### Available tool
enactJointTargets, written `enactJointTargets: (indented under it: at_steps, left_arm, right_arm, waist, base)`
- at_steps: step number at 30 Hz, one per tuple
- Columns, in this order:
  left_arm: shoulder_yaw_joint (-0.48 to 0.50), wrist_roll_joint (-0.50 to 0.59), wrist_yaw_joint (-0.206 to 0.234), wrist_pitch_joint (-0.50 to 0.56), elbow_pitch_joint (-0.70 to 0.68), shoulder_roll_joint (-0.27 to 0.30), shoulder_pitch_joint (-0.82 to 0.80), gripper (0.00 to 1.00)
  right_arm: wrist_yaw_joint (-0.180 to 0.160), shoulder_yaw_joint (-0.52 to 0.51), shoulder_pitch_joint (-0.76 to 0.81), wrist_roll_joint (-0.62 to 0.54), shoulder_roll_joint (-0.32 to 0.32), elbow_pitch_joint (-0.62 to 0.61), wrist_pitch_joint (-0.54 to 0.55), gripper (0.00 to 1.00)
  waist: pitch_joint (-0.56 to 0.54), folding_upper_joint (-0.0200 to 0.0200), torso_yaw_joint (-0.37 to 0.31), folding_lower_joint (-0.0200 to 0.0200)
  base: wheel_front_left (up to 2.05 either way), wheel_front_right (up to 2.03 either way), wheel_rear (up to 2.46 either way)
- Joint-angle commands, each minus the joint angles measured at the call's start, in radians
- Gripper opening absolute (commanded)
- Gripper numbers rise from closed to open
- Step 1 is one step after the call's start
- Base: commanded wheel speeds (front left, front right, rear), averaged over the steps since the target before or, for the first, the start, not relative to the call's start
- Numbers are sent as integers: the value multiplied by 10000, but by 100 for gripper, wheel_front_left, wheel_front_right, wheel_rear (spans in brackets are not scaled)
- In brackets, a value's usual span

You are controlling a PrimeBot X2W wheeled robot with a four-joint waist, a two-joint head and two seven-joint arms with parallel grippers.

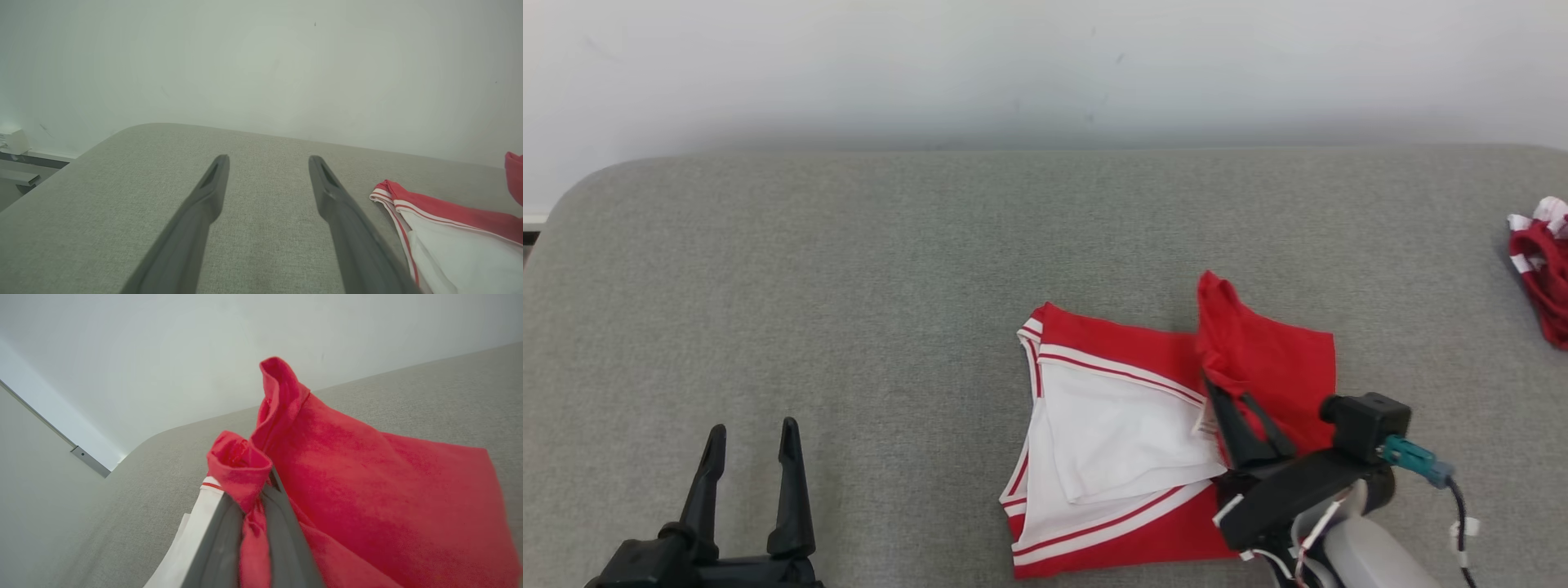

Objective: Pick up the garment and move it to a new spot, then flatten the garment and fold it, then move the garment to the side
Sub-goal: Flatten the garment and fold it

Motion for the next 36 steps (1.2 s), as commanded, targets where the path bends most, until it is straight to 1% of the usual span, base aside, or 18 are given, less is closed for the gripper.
enactJointTargets:
  at_steps: [1, 4, 7, 11, 17, 22, 23, 24, 25, 26, 27, 32, 36]
  left_arm:
    - [-9, -89, 36, -19, 45, 0, -95, 100]
    - [-57, -118, 48, -19, 62, 0, -129, 100]
    - [-120, -129, 68, -19, 66, 0, -156, 100]
    - [-237, -143, 87, -19, 105, 2, -224, 100]
    - [-264, -179, 64, -19, 218, 2, -324, 100]
    - [-224, -194, 63, -18, 278, 1, -375, 100]
    - [-225, -197, 68, -18, 315, 1, -412, 100]
    - [-239, -200, 84, -19, 320, 1, -418, 100]
    - [-249, -205, 97, -19, 322, 3, -407, 100]
    - [-253, -208, 95, -19, 340, 1, -398, 100]
    - [-258, -213, 88, -19, 357, 1, -404, 100]
    - [-258, -226, 103, -19, 359, 3, -309, 100]
    - [-205, -169, 86, -19, 311, 3, -199, 100]
  right_arm:
    - [-29, 111, -107, -82, 169, -15, 36, 0]
    - [-29, 368, -254, -68, 532, 53, 57, 0]
    - [-29, 530, -369, -77, 719, 139, 74, 0]
    - [-29, 1049, -520, -43, 1056, 380, 140, 0]
    - [-29, 1568, -661, 165, 1313, 915, 36, 0]
    - [-29, 1708, -860, 280, 1362, 1221, -314, 0]
    - [-29, 1678, -963, 237, 1375, 1386, -451, 3]
    - [-29, 1664, -1017, 252, 1383, 1437, -509, 14]
    - [-29, 1636, -1075, 261, 1392, 1508, -575, 20]
    - [-29, 1600, -1127, 280, 1397, 1530, -647, 67]
    - [-29, 1625, -1150, 329, 1409, 1586, -671, 100]
    - [-29, 1722, -1318, 365, 1344, 1350, -829, 100]
    - [-29, 1172, -1211, 162, 851, 890, -888, 100]
  waist:
    - [79, 0, 174, 0]
    - [119, 0, 306, 0]
    - [155, 0, 392, 0]
    - [227, 0, 587, 0]
    - [308, 0, 722, 0]
    - [341, 0, 690, 0]
    - [324, 0, 645, 0]
    - [310, 0, 619, 0]
    - [293, 0, 593, 0]
    - [271, 0, 568, 0]
    - [253, 0, 548, 0]
    - [134, 0, 413, 0]
    - [34, 0, 271, 0]
  base:
    - [0, 0, 0]
    - [0, 0, 0]
    - [0, 0, 0]
    - [0, 0, 0]
    - [0, 0, 0]
    - [0, 0, 0]
    - [0, 0, 0]
    - [0, 0, 0]
    - [0, 0, 0]
    - [0, 0, 0]
    - [0, 0, 0]
    - [0, 0, 0]
    - [0, 0, 0]
